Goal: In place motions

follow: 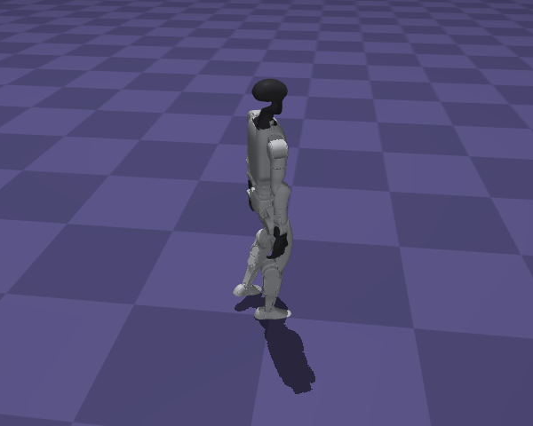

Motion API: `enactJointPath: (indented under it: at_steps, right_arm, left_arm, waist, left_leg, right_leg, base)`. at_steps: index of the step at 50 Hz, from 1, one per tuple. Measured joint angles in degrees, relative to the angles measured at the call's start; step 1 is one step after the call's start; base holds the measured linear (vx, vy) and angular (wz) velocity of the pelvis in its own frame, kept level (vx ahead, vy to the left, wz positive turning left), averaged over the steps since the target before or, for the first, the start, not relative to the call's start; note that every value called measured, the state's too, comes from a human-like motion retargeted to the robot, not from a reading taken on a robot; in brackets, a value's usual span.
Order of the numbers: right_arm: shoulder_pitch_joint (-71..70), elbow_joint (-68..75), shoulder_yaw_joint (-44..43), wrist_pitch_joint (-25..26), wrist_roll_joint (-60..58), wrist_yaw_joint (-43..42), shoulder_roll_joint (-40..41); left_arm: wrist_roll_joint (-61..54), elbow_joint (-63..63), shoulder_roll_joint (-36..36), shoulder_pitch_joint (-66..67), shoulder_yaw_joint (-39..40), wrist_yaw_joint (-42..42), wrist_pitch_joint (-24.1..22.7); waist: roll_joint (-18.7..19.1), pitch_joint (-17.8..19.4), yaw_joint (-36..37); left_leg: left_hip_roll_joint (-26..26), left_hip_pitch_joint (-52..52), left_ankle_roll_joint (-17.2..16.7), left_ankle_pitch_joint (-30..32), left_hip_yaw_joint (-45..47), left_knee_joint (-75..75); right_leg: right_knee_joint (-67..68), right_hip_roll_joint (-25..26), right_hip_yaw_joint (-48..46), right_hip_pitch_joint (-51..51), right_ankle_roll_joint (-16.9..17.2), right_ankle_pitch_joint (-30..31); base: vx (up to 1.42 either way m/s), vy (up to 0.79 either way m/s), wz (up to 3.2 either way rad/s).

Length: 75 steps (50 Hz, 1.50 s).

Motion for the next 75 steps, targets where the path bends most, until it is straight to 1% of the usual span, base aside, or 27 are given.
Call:
enactJointPath:
  at_steps: [3, 5, 7, 8, 10, 12, 15, 20, 22, 25, 29, 37, 46, 57, 66, 72, 75]
  right_arm:
    - [0.25, -0.31, 0.24, -0.14, -0.80, -0.09, -0.21]
    - [0.37, -0.29, 0.20, -0.10, -1.12, -0.09, -0.32]
    - [0.51, -0.06, 0.10, 0.13, -1.16, -0.14, -0.35]
    - [0.58, 0.07, 0.03, 0.27, -1.06, -0.20, -0.37]
    - [0.83, 0.31, -0.11, 0.50, -0.72, -0.31, -0.43]
    - [1.13, 0.41, -0.16, 0.77, -0.31, -0.28, -0.31]
    - [1.41, 0.41, 0.10, 0.89, 0.71, -0.54, 0.18]
    - [2.46, -0.20, 0.37, 0.34, 0.25, 0.07, 0.78]
    - [2.76, -0.44, 0.34, 0.40, -0.81, 0.32, 0.84]
    - [2.37, -0.54, 1.06, 0.60, -1.37, 0.30, 1.01]
    - [1.50, -1.05, 0.91, 0.48, -0.34, 1.04, 1.38]
    - [1.23, -3.16, 1.51, -0.36, -0.49, 2.00, 1.94]
    - [1.57, -2.45, 1.23, -0.31, -0.22, 1.65, 1.77]
    - [2.62, -0.69, 0.58, 0.12, -0.72, 0.36, 0.90]
    - [2.00, -0.94, 0.96, -0.04, 0.05, 0.37, 0.80]
    - [-0.07, -1.59, 2.43, -0.27, 1.26, 0.87, 0.90]
    - [-2.12, -2.12, 3.32, -0.41, 1.23, 1.05, 0.59]
  left_arm:
    - [-0.94, 1.21, -0.68, 0.62, 0.83, 0.79, -0.47]
    - [-0.95, 1.94, -0.94, 1.10, 1.33, 0.74, -0.45]
    - [-0.33, 2.51, -1.07, 1.65, 1.77, -0.24, 0.13]
    - [0.15, 2.73, -1.10, 1.91, 1.92, -0.94, 0.63]
    - [1.32, 3.18, -1.14, 2.45, 2.04, -2.54, 1.90]
    - [2.70, 3.74, -0.98, 2.80, 2.09, -4.00, 3.22]
    - [4.52, 3.79, -0.87, 3.11, 2.43, -4.65, 4.67]
    - [6.77, 2.92, -0.32, 3.87, 1.45, -5.42, 5.68]
    - [7.04, 3.08, -0.15, 3.83, 1.10, -5.92, 6.09]
    - [6.32, 3.21, -0.17, 3.18, 1.82, -7.14, 6.85]
    - [5.62, 2.45, 0.11, 1.91, 1.43, -7.88, 6.93]
    - [5.87, 1.35, 0.35, 1.70, 0.85, -8.32, 6.47]
    - [6.08, 2.02, 0.29, 2.02, 1.08, -8.17, 6.64]
    - [5.63, 3.22, 0.39, 3.40, 1.75, -6.54, 6.60]
    - [4.93, 2.74, 0.55, 3.14, 1.78, -6.12, 6.42]
    - [4.14, 0.49, 0.58, 1.64, 1.11, -6.89, 6.19]
    - [3.46, -1.13, 0.62, -0.20, 0.59, -7.34, 6.03]
  waist:
    - [0.79, 0.16, 1.83]
    - [2.06, 0.05, 2.40]
    - [3.58, -0.21, 2.70]
    - [4.32, -0.35, 2.63]
    - [5.20, -0.82, 1.60]
    - [6.27, -1.56, -1.23]
    - [6.52, -1.87, -1.80]
    - [6.96, -2.50, 3.82]
    - [7.34, -3.55, 3.21]
    - [7.43, -3.75, 5.14]
    - [7.34, -3.20, 3.15]
    - [7.52, -3.64, 3.51]
    - [7.29, -3.45, 3.75]
    - [6.60, -2.47, 3.99]
    - [6.14, -1.19, 3.39]
    - [5.50, 0.88, 3.85]
    - [4.99, 3.36, 4.03]
  left_leg:
    - [-2.13, 0.17, -2.33, -1.04, -3.33, -7.03]
    - [-3.51, 0.38, -4.67, -1.26, -7.50, -12.71]
    - [-4.34, 0.77, -7.57, -0.21, -11.91, -18.76]
    - [-4.27, 0.98, -8.35, 1.02, -12.99, -21.63]
    - [-5.50, 1.86, -8.81, 1.19, -17.06, -24.64]
    - [-4.17, 2.94, -8.46, 0.93, -14.45, -25.58]
    - [-4.68, 4.67, -7.95, 2.70, -13.76, -29.10]
    - [-4.59, 7.62, -6.66, 4.91, -7.86, -34.70]
    - [-4.90, 8.01, -6.39, 5.09, -8.58, -35.85]
    - [-4.44, 7.10, -5.93, 5.76, -5.97, -35.77]
    - [-5.33, 7.60, -5.26, 5.06, -7.86, -35.48]
    - [-5.68, 7.61, -4.42, 5.04, -7.14, -35.92]
    - [-5.98, 7.38, -3.88, 5.66, -7.78, -36.25]
    - [-6.02, 7.23, -3.81, 6.79, -9.08, -36.01]
    - [-5.23, 5.19, -4.52, 7.78, -10.89, -34.58]
    - [-4.66, 1.84, -5.55, 8.87, -12.23, -32.81]
    - [-5.09, -0.69, -6.22, 10.27, -13.95, -31.84]
  right_leg:
    - [-0.01, 0.94, 2.52, 0.36, -0.12, 0.09]
    - [-0.19, 2.34, 3.47, 0.64, -0.18, 0.06]
    - [-0.38, 4.00, 4.08, 0.98, -0.23, 0.04]
    - [-0.46, 4.77, 4.19, 1.18, -0.27, -0.04]
    - [-0.55, 5.36, 3.85, 1.54, -0.33, -0.32]
    - [-0.56, 5.92, 1.70, 1.62, -0.47, -0.86]
    - [-0.33, 5.71, 1.84, 1.80, -0.58, -1.22]
    - [-0.09, 6.29, 6.83, 2.06, -0.72, -1.07]
    - [-0.24, 6.25, 6.31, 1.76, -0.43, -1.21]
    - [-0.10, 6.36, 8.79, 1.35, -0.15, -0.99]
    - [-0.10, 5.60, 6.41, 1.59, 0.29, -1.25]
    - [-0.11, 5.35, 6.96, 1.35, 1.06, -1.28]
    - [-0.12, 5.15, 6.66, 1.28, 1.60, -1.02]
    - [-0.24, 5.12, 6.02, 1.74, 1.73, -0.35]
    - [-0.18, 5.59, 5.36, 0.97, 1.58, 0.60]
    - [-0.29, 5.23, 3.94, -1.01, 1.73, 1.97]
    - [-0.72, 4.37, 1.43, -2.24, 2.12, 2.94]
  base:
    - [0.14, 0.01, -0.88]
    - [0.17, 0.02, -0.65]
    - [0.22, 0.03, -0.52]
    - [0.22, 0.04, -0.28]
    - [0.20, 0.04, 0.15]
    - [0.21, 0.05, 0.60]
    - [0.15, 0.04, -0.15]
    - [0.18, 0.06, -0.91]
    - [0.15, 0.07, -0.02]
    - [0.06, 0.05, -0.57]
    - [0.02, 0.05, 0.31]
    - [0.00, 0.01, -0.02]
    - [0.00, 0.00, 0.00]
    - [-0.01, -0.01, 0.02]
    - [-0.11, -0.06, 0.15]
    - [-0.22, -0.07, 0.19]
    - [-0.35, -0.07, 0.53]
